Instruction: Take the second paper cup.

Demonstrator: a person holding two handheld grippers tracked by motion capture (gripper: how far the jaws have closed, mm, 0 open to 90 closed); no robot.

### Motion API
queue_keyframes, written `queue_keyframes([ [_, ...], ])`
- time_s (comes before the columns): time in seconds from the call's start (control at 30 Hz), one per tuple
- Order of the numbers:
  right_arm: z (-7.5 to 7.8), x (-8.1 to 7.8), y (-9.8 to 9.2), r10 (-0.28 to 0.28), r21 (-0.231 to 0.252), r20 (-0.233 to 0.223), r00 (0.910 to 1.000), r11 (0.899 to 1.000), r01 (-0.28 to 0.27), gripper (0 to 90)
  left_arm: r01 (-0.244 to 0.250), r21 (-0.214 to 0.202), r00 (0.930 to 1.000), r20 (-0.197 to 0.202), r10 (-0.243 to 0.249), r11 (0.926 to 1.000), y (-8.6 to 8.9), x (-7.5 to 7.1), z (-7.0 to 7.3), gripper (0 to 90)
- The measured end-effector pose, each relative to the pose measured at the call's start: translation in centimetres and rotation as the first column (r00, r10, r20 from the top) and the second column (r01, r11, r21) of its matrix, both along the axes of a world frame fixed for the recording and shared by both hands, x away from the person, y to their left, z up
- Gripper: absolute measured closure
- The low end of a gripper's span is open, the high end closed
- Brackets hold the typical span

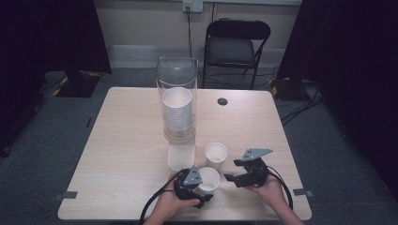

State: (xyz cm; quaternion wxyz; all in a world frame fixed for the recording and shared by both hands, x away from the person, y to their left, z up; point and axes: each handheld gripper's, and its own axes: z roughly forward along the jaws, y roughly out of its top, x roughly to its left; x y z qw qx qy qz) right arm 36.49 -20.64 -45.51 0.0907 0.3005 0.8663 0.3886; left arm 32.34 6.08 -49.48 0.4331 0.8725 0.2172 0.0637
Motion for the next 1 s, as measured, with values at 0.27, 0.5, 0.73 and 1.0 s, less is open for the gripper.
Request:
queue_keyframes([
  [0.27, -0.8, 1.1, -1.3, -0.044, -0.042, -0.013, 0.999, 0.998, 0.043, 23.0, -0.045, -0.02, 0.9989, -0.012, 0.045, 0.9988, 3.8, 0.3, 0.7, 18.2],
  [0.5, -1.8, 2.3, -2.8, -0.122, -0.055, -0.013, 0.9924, 0.991, 0.121, 22.2, -0.138, -0.044, 0.9903, -0.021, 0.137, 0.9894, 6.6, 1.5, 0.9, 17.9],
  [0.73, -2.7, 3.0, -3.6, -0.159, -0.071, -0.025, 0.987, 0.985, 0.157, 20.6, -0.188, -0.028, 0.9822, -0.016, 0.187, 0.9819, 8.3, 2.1, 1.1, 17.9],
  [1.0, -3.5, 3.4, -3.5, -0.16, -0.097, -0.012, 0.9871, 0.983, 0.158, 19.1, -0.239, 0.01, 0.9708, -0.015, 0.24, 0.9709, 9.9, 2.6, 0.7, 17.9],
])
